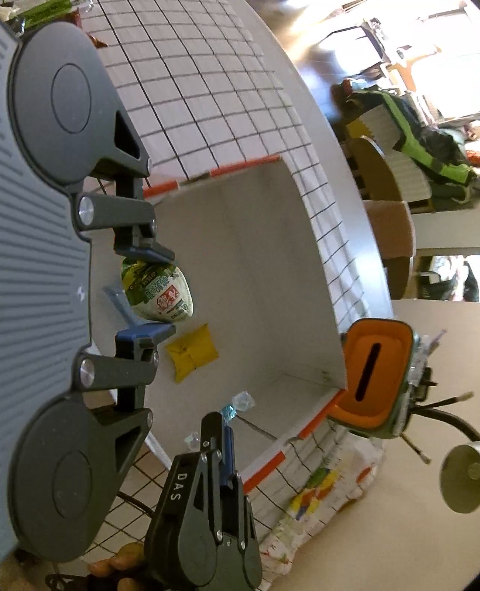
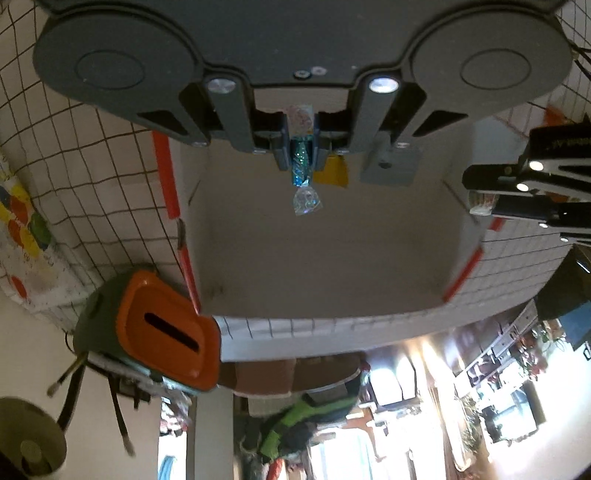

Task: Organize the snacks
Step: 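Carry the candy and small bottle into the orange box with both tools, then open both tools to release the candy and bottle in the box, then move both tools back toward the remaining snack packets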

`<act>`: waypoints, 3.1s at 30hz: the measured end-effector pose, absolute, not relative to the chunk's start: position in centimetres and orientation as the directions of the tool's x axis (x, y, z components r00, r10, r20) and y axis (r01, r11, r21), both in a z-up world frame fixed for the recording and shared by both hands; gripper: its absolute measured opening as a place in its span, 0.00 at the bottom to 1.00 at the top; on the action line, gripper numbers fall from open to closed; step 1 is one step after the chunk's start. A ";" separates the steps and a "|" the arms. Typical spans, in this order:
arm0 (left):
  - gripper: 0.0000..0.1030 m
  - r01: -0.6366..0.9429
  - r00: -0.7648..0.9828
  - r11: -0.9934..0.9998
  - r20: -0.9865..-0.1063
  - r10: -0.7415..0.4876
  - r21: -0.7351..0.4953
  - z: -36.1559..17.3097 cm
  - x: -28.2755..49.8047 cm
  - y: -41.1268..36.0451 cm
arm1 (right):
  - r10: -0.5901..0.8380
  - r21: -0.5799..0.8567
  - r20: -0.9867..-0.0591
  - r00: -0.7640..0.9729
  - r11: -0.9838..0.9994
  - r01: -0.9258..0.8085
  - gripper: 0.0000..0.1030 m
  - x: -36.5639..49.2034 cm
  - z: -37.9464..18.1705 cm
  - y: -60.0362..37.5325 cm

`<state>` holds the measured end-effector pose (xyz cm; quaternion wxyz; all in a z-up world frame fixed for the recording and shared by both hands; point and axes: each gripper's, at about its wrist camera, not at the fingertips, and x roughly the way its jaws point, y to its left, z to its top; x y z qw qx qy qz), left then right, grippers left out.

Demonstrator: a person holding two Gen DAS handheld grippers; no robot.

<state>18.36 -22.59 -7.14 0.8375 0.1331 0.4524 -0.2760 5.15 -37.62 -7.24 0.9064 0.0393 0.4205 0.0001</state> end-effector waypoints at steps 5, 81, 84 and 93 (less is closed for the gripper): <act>0.33 0.596 0.414 0.803 -0.861 -0.296 0.011 -8.7 19.2 -24.6 | 0.044 0.065 -0.798 0.601 0.998 0.012 0.11 6.4 -8.7 -38.2; 0.83 0.276 0.692 0.961 -0.688 -0.218 -0.027 -2.1 8.9 2.5 | 0.386 0.196 -0.625 0.679 0.919 -0.342 0.98 1.0 -1.2 -21.2; 0.83 0.261 0.699 0.965 -0.685 -0.205 -0.023 -2.6 8.6 4.9 | 0.397 0.203 -0.627 0.670 0.914 -0.351 1.00 0.9 -1.6 -19.3; 0.83 0.233 0.676 0.972 -0.720 -0.157 0.007 -5.2 8.7 10.6 | 0.360 0.154 -0.677 0.642 0.922 -0.356 1.00 2.1 -4.1 -13.7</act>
